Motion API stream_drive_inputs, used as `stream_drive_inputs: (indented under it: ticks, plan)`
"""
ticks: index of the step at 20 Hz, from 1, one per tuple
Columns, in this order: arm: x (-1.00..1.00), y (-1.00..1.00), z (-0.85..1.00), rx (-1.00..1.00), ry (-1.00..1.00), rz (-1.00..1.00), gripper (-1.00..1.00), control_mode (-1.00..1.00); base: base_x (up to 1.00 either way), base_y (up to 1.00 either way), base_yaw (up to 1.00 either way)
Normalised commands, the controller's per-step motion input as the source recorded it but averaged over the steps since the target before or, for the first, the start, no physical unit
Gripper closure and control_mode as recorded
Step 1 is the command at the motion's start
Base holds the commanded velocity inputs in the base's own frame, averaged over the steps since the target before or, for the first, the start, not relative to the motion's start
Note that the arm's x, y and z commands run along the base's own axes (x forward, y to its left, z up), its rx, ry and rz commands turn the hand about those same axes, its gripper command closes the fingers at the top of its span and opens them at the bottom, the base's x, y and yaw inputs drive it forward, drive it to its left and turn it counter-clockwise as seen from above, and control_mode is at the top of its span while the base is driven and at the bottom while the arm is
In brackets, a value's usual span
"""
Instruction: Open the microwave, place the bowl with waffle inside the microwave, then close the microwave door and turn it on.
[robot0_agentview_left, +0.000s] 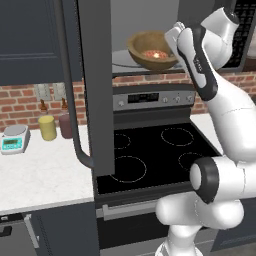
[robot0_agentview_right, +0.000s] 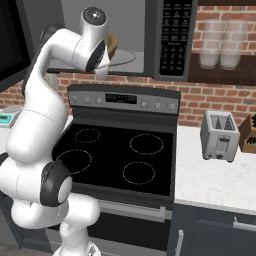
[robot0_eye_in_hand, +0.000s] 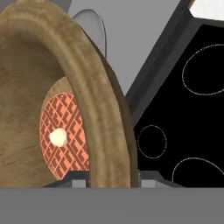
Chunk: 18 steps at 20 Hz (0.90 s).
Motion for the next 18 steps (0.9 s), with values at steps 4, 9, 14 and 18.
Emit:
stream_drive_inputs:
  ticks: [4,9,14,18]
  plan:
    - [0.67,0.23,0.0,0.0,0.0,0.0,1.0,-1.0,0.0,0.0,0.0]
    - [0.63,0.17,0.12,0.0,0.0,0.0,1.0,-1.0,0.0,0.0,0.0]
    - [0.65,0.17,0.11,0.0,0.0,0.0,1.0,-1.0,0.0,0.0,0.0]
    - [0.51,0.08,0.02,0.0,0.0,0.0,1.0,-1.0,0.0,0.0,0.0]
